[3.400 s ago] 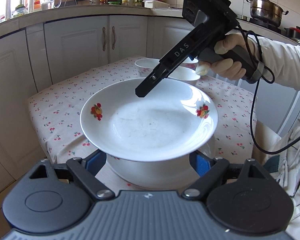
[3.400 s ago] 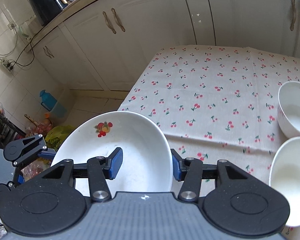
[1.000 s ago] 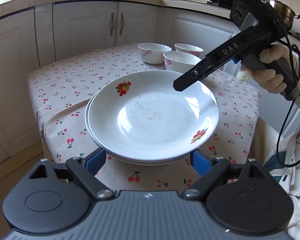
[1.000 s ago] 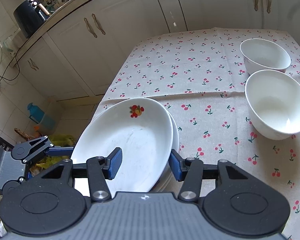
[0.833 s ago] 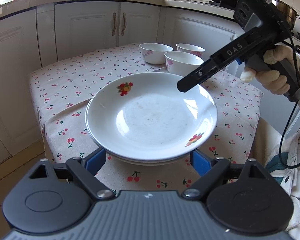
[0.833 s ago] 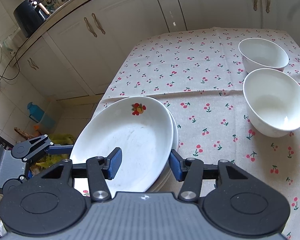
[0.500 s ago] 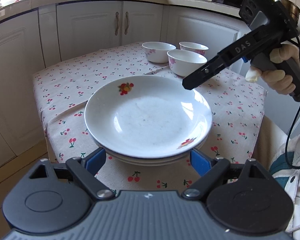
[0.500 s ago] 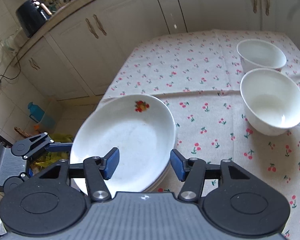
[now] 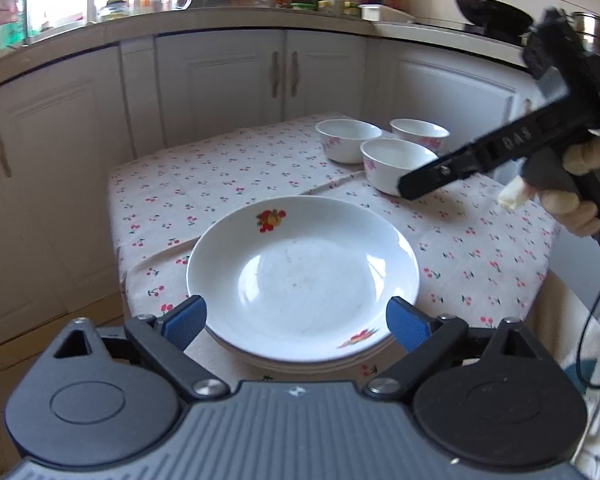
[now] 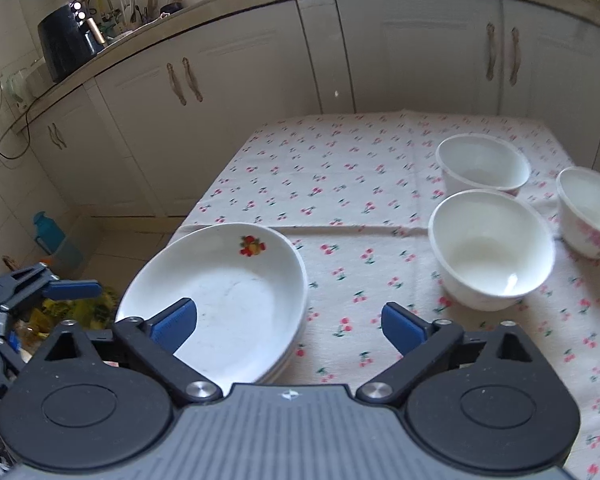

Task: Organize plates and bowls
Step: 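Open the right tool off the stacked plate and pull back, then move the left tool to a white bowl and close on its rim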

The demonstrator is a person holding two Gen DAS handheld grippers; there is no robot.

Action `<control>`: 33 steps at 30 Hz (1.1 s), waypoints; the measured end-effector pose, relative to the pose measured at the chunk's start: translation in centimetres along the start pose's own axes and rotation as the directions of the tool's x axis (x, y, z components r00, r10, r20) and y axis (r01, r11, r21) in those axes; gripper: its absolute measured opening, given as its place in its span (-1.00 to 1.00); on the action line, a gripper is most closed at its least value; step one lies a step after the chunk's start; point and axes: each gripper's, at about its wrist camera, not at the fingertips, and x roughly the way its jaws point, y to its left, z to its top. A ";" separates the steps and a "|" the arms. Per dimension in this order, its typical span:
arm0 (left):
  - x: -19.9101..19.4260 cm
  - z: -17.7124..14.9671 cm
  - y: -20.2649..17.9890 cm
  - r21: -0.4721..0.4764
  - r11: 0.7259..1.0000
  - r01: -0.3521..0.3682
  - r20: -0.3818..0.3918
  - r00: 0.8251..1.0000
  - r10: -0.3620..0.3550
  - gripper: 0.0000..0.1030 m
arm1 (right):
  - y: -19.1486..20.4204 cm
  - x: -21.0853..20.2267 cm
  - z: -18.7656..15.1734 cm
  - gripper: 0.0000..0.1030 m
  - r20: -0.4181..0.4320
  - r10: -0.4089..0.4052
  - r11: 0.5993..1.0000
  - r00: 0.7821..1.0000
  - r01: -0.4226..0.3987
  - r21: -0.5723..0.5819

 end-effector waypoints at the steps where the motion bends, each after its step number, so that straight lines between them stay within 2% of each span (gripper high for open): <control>1: -0.1 0.2 -0.3 -0.007 1.000 -0.011 0.007 1.000 0.011 0.89 | -0.1 -0.3 -0.1 1.00 0.008 -0.009 1.000 1.000 0.009 -0.010; 8: -1.0 1.2 -2.9 -0.058 0.992 -0.116 0.073 0.990 0.120 0.95 | -1.6 -2.5 -1.3 1.00 0.094 -0.092 0.994 0.991 0.098 -0.057; 12: -1.1 1.8 -4.9 -0.062 0.985 -0.164 0.104 0.980 0.170 0.98 | -3.3 -3.5 -2.3 1.00 0.134 -0.140 0.988 0.981 0.146 -0.039; 17: -0.4 2.4 -7.2 -0.063 0.983 -0.171 0.117 0.977 0.177 0.98 | -5.2 -4.5 -3.7 1.00 0.158 -0.215 0.976 0.964 0.220 -0.011; 22: 0.9 2.9 -8.7 -0.091 0.984 -0.154 0.113 0.980 0.163 0.98 | -6.6 -5.3 -4.8 1.00 0.172 -0.241 0.970 0.955 0.244 0.008; 27: 2.3 4.2 -9.7 -0.090 0.978 -0.190 0.074 0.978 0.197 0.98 | -7.2 -5.6 -5.7 1.00 0.206 -0.296 0.951 0.933 0.307 -0.023; 30: 3.6 5.3 -9.9 -0.089 0.976 -0.197 0.046 0.978 0.202 0.98 | -7.7 -5.2 -6.1 1.00 0.197 -0.301 0.949 0.933 0.314 -0.036; 33: 5.0 6.4 -10.2 -0.072 0.983 -0.171 0.031 0.984 0.174 0.98 | -8.2 -4.7 -6.3 1.00 0.190 -0.292 0.952 0.937 0.304 -0.034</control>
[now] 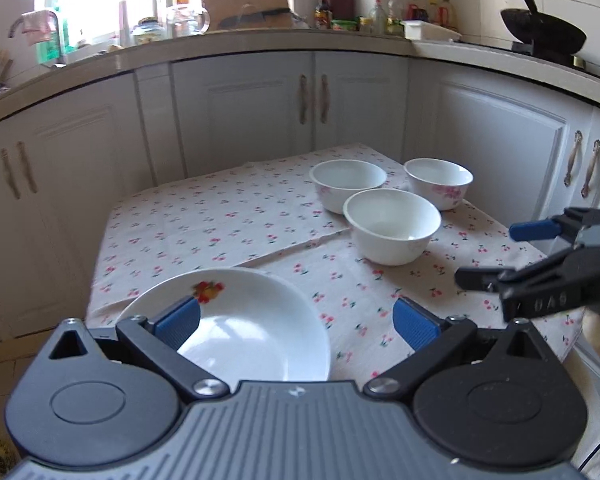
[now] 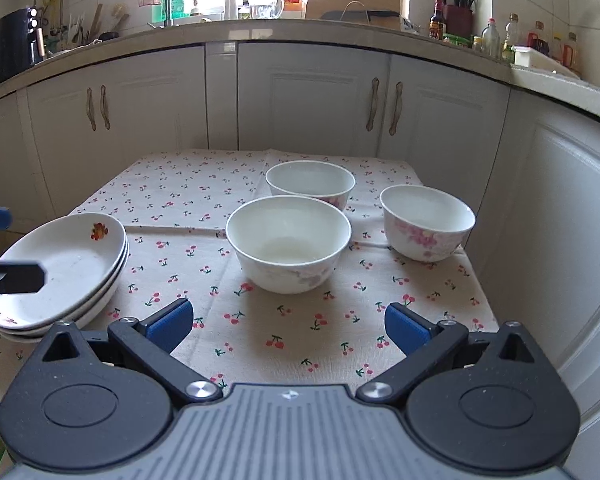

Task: Organize plates and bowls
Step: 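Move the left tool to a white bowl and close on its rim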

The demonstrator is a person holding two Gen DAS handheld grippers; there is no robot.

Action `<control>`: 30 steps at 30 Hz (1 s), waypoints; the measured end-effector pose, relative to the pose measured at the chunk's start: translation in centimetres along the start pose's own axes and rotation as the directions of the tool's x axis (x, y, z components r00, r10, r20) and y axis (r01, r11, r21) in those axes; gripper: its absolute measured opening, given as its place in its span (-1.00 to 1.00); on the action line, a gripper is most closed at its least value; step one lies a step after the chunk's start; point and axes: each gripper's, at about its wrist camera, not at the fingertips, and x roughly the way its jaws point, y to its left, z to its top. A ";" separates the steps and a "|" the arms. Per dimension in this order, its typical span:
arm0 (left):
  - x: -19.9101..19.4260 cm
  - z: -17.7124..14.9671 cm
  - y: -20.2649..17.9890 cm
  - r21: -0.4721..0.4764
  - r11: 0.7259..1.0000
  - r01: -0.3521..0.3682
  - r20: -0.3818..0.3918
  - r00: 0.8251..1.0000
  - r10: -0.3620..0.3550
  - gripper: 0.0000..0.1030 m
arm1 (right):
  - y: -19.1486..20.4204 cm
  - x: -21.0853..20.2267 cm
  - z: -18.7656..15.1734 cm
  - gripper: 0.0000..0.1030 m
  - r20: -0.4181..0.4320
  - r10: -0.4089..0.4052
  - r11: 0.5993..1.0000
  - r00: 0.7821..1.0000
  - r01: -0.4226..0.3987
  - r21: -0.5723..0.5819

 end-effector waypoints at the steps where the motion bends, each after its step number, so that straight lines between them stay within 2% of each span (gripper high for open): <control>1: 0.5 0.4 -0.2 0.006 1.000 0.007 -0.004 1.000 -0.007 0.98 | -0.1 0.2 0.0 1.00 -0.002 0.005 1.000 1.000 -0.005 0.004; 13: 7.3 5.7 -2.5 0.046 0.996 0.075 -0.035 0.997 -0.074 0.98 | -1.2 3.6 1.2 1.00 -0.003 0.024 1.000 1.000 -0.024 0.019; 22: 13.4 7.6 -3.7 0.064 0.988 0.141 -0.129 0.983 -0.132 0.97 | -1.7 6.0 1.8 1.00 -0.015 0.037 0.999 0.999 -0.037 -0.002; 26: 15.4 8.0 -3.6 0.044 0.986 0.160 -0.152 0.977 -0.152 0.91 | -1.7 7.0 2.0 1.00 -0.023 0.042 0.999 0.999 -0.043 -0.029; 28: 16.0 8.1 -3.5 0.038 0.986 0.163 -0.156 0.975 -0.156 0.81 | -1.6 7.3 2.0 1.00 -0.020 0.046 0.998 0.999 -0.047 -0.043; 30: 16.7 8.3 -3.4 0.029 0.984 0.173 -0.167 0.972 -0.166 0.61 | -1.6 7.7 2.1 0.99 -0.020 0.056 0.997 0.998 -0.057 -0.053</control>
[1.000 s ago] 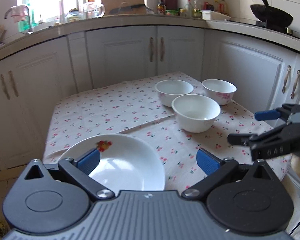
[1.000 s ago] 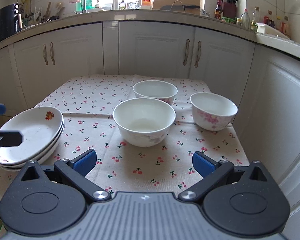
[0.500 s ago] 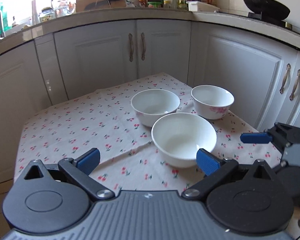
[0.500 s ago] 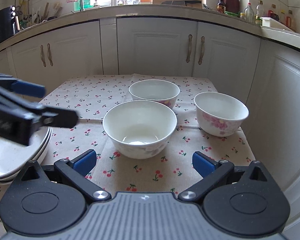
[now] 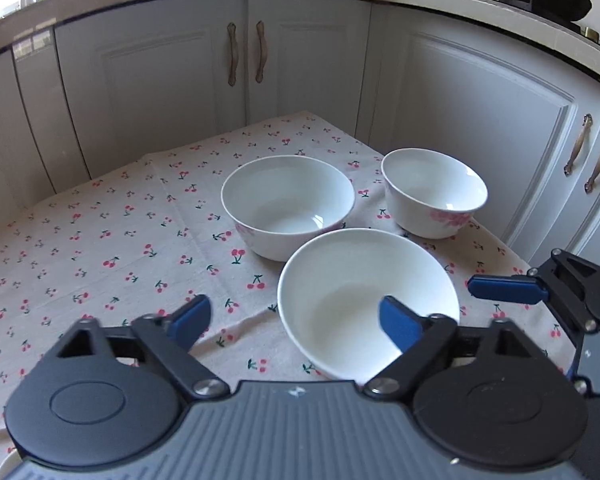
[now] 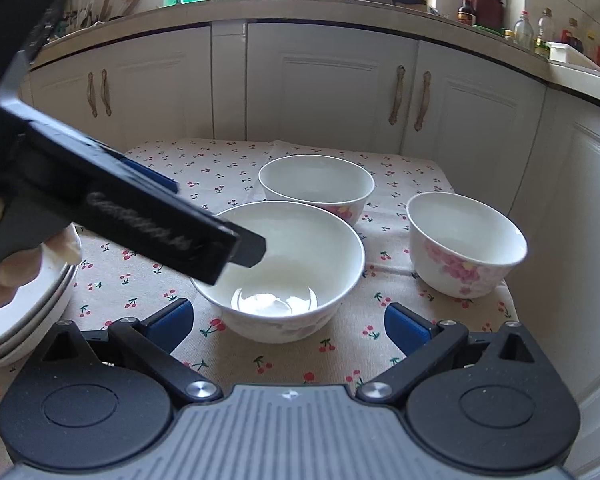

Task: Organize plates and bowls
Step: 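Move the left tool to a white bowl and close on its rim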

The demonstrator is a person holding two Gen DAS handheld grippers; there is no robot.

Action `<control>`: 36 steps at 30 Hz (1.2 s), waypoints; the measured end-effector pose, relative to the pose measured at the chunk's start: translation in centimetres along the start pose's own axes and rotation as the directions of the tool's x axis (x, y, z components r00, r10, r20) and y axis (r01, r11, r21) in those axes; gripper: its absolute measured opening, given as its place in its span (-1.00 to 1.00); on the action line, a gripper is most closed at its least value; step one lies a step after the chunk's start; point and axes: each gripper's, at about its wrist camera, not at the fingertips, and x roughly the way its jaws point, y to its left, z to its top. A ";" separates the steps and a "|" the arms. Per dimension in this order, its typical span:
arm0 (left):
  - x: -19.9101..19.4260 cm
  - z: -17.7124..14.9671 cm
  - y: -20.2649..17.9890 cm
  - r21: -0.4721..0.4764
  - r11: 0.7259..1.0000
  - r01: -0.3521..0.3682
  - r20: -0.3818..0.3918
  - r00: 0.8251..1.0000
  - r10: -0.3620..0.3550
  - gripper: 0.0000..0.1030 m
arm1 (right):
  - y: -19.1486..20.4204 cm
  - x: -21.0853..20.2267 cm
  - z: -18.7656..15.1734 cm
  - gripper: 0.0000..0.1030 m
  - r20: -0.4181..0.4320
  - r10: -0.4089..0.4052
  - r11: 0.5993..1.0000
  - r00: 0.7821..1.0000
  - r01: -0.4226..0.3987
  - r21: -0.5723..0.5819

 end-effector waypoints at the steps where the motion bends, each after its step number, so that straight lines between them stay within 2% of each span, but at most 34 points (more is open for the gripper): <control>1: 0.3 0.0 0.1 -0.006 1.000 0.004 -0.007 1.000 -0.004 0.58 | 0.1 0.1 0.0 0.99 0.000 0.008 1.000 1.000 -0.008 -0.005; 6: 1.2 0.3 0.3 -0.016 0.999 0.035 -0.023 0.999 -0.036 0.32 | 0.2 0.8 0.1 0.96 0.000 0.030 0.999 1.000 -0.030 -0.031; 14: 2.3 0.8 0.1 -0.028 0.998 0.062 -0.025 0.998 -0.063 0.17 | 0.1 1.4 0.2 0.75 0.005 0.048 0.998 0.999 -0.048 -0.047; 20: 2.8 1.1 -0.6 -0.018 0.997 0.081 -0.028 0.996 -0.081 -0.03 | 0.0 1.5 0.2 0.75 0.007 0.054 0.998 0.999 -0.053 -0.046; 31: 2.8 1.2 -0.9 0.020 0.997 0.077 -0.040 0.996 -0.077 -0.04 | -0.1 1.1 0.1 0.73 0.011 0.058 0.997 0.998 -0.058 -0.045; 36: 2.0 1.1 -0.8 0.031 0.994 0.104 -0.059 0.993 -0.102 -0.04 | 0.0 0.8 0.0 0.73 0.003 0.065 0.996 0.998 -0.064 -0.061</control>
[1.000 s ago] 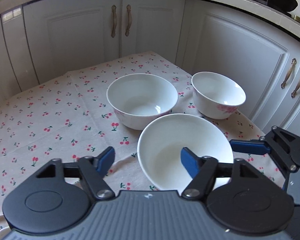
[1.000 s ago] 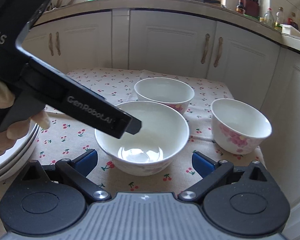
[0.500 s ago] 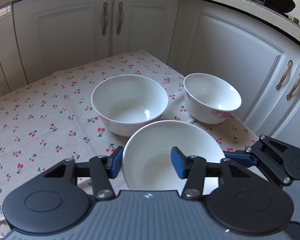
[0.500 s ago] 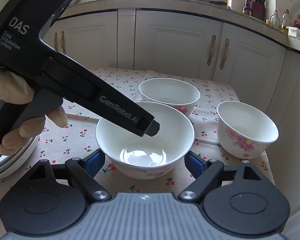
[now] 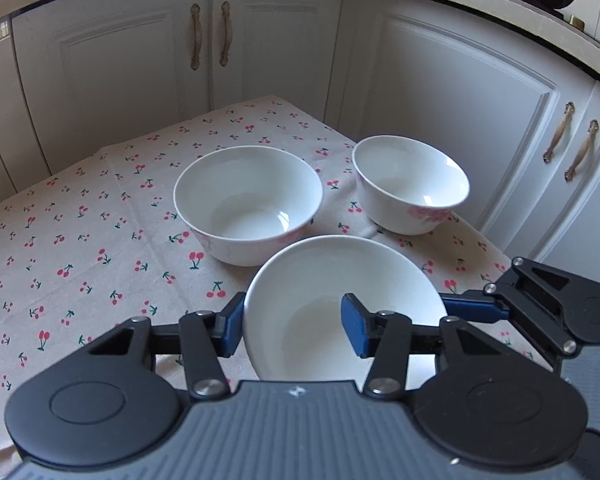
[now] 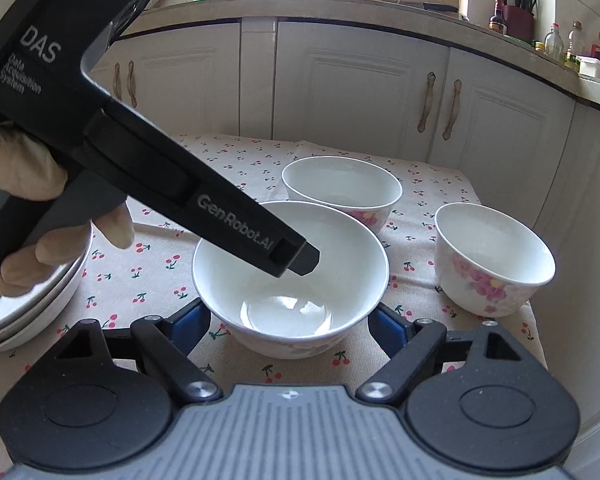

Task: Organize plates and bowls
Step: 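Move the left tool to a white bowl and close on its rim, then lift and carry the white bowl with the left tool toward another bowl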

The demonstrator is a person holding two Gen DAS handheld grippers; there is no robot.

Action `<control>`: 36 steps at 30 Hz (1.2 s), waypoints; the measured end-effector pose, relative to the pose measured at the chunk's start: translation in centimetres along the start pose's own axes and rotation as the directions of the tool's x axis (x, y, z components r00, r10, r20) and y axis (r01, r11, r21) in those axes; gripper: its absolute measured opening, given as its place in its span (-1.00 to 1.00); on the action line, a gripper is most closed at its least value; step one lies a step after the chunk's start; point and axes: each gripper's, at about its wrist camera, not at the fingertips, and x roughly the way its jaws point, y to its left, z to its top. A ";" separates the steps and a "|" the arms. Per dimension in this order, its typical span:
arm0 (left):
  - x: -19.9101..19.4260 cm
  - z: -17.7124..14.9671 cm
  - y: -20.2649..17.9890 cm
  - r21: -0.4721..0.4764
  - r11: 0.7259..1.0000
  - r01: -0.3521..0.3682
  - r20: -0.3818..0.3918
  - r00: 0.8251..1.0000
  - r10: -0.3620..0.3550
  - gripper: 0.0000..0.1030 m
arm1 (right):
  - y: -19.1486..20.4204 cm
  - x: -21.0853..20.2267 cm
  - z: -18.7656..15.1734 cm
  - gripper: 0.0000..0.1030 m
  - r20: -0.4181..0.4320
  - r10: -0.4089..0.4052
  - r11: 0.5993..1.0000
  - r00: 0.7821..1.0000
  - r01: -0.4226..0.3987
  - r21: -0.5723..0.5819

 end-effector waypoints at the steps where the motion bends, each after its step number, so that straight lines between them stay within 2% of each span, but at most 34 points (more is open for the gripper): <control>1: -0.1 0.0 0.1 0.000 1.000 0.006 -0.005 1.000 -0.006 -0.04 | 0.0 -0.1 0.0 0.73 -0.003 0.002 1.000 1.000 -0.002 -0.001; 17: -3.7 -1.5 -1.3 0.004 1.000 0.004 0.004 1.000 -0.004 -0.04 | 1.6 -3.7 0.2 0.73 0.009 0.032 0.999 0.999 -0.031 -0.040; 30: -7.1 -5.3 -2.9 -0.013 1.000 -0.008 0.006 1.000 0.008 -0.03 | 3.8 -7.4 -1.3 0.73 0.000 0.078 0.993 0.997 -0.078 -0.089; 36: -7.9 -7.0 -3.3 -0.020 1.000 -0.009 -0.003 1.000 0.009 -0.03 | 4.3 -8.4 -2.3 0.73 -0.027 0.122 0.991 0.992 -0.123 -0.060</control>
